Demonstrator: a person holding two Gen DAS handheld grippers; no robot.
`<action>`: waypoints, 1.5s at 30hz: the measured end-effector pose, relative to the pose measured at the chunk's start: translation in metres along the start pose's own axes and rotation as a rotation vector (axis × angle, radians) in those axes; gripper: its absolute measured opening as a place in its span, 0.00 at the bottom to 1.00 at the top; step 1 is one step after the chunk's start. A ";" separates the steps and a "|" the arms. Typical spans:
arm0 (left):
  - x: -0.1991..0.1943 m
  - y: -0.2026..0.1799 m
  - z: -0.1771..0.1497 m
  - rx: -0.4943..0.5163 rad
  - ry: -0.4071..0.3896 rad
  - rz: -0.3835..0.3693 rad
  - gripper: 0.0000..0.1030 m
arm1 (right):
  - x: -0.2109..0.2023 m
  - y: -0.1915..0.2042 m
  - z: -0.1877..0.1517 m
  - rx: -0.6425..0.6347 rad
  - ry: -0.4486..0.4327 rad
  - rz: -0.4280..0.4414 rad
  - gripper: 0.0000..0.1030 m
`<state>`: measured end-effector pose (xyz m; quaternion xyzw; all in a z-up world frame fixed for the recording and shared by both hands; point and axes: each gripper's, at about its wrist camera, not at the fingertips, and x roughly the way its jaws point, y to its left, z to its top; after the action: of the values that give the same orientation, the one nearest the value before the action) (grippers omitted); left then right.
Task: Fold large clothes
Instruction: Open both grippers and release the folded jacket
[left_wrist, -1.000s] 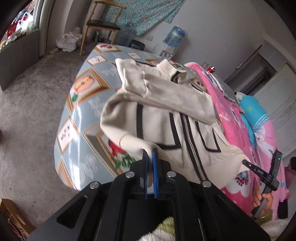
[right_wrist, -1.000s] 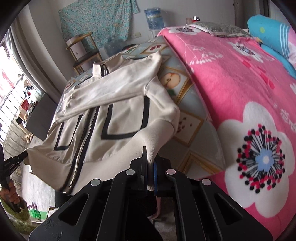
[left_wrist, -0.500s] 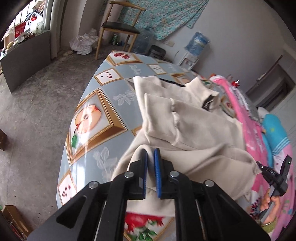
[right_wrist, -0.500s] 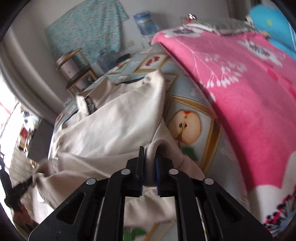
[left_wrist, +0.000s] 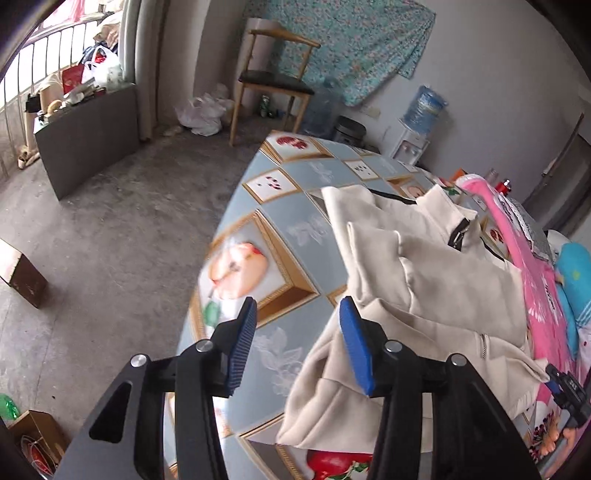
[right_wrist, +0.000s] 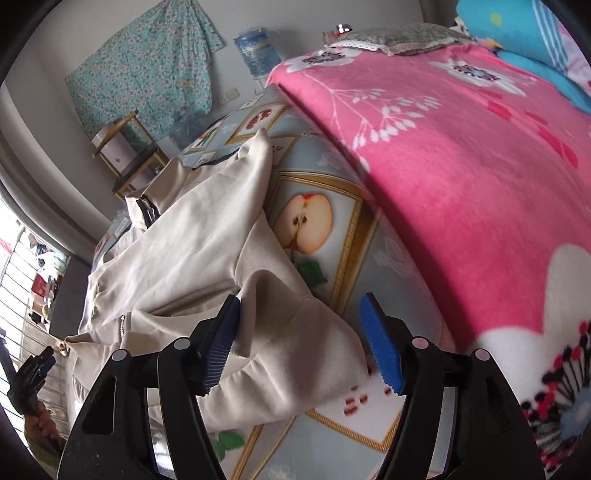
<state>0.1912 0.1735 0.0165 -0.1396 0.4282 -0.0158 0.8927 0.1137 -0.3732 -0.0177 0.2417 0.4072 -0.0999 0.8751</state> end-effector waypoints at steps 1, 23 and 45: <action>-0.003 0.000 -0.001 0.007 -0.003 0.002 0.44 | -0.003 0.000 -0.003 0.002 -0.007 -0.002 0.65; 0.020 -0.051 -0.050 0.242 0.098 -0.015 0.44 | -0.030 0.020 -0.004 -0.091 -0.043 0.042 0.67; 0.057 -0.151 0.086 0.369 0.115 -0.076 0.71 | 0.050 0.157 0.103 -0.235 0.081 0.262 0.87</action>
<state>0.3071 0.0406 0.0638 0.0117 0.4627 -0.1356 0.8760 0.2733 -0.2882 0.0547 0.1927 0.4158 0.0730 0.8858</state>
